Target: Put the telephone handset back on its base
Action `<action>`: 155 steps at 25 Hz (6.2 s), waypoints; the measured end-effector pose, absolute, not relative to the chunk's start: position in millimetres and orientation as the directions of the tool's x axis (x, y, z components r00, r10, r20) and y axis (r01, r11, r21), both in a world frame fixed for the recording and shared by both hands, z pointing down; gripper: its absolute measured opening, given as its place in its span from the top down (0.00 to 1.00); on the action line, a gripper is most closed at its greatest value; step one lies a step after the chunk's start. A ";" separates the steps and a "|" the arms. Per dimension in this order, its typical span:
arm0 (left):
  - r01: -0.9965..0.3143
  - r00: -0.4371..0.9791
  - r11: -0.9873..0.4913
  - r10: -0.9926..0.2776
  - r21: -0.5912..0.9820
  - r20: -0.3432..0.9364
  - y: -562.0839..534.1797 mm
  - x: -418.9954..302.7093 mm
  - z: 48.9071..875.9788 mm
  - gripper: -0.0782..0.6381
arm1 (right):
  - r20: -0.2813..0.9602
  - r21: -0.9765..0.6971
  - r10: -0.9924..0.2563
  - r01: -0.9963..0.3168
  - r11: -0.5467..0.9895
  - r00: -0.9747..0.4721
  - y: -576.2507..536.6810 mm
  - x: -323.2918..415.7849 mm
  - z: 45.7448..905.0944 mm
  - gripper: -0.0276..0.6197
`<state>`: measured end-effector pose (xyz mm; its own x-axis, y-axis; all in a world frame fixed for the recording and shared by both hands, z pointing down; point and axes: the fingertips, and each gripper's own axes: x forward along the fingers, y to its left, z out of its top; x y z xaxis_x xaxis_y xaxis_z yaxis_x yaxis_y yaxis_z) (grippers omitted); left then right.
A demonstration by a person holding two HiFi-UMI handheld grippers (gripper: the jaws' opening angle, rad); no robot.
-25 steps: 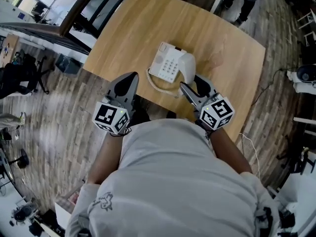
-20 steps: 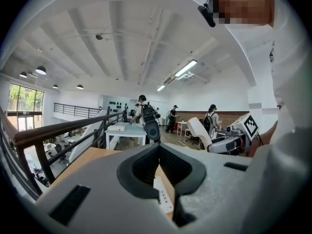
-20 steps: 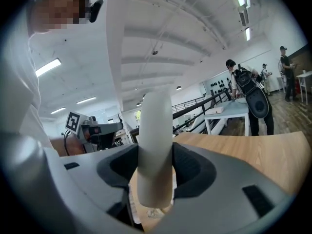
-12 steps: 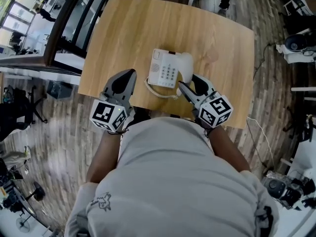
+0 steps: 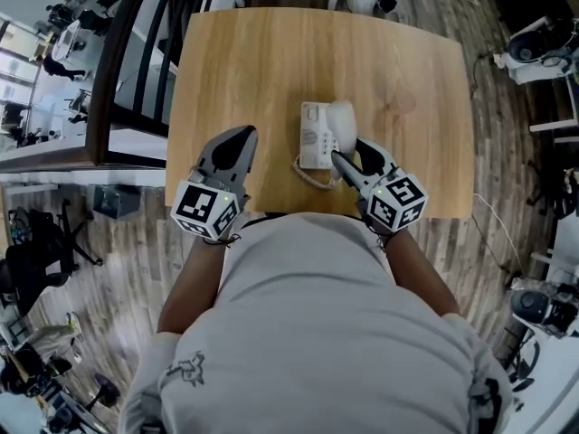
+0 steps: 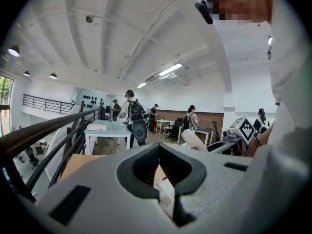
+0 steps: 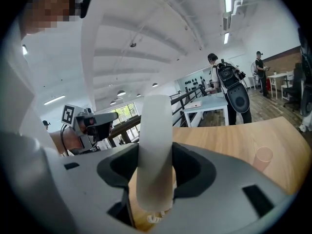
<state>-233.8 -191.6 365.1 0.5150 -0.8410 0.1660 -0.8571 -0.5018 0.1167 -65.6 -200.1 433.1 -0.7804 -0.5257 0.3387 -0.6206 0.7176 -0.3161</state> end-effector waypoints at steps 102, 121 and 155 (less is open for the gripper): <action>-0.730 0.683 -0.625 -0.646 0.277 0.341 -234.2 -265.3 507.2 0.88 | 0.665 -0.228 -0.626 -0.909 0.348 -0.407 -259.5 -111.2 617.2 0.56; -0.718 0.696 -0.667 -0.680 0.199 0.231 -200.7 -259.1 415.6 0.88 | 0.440 -0.093 -0.689 -0.792 0.603 -0.576 -219.7 -118.8 466.3 0.87; -0.841 0.540 -0.532 -0.809 0.101 0.230 -43.1 -62.4 371.9 0.88 | 0.240 -0.140 -0.487 -0.526 0.839 -0.840 -65.3 89.3 387.4 0.95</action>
<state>-62.4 -43.1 371.9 0.5402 -0.8094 0.2303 -0.8406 -0.5322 0.1011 89.3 -65.3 387.4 -0.8399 -0.4866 0.2403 -0.5260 0.8390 -0.1396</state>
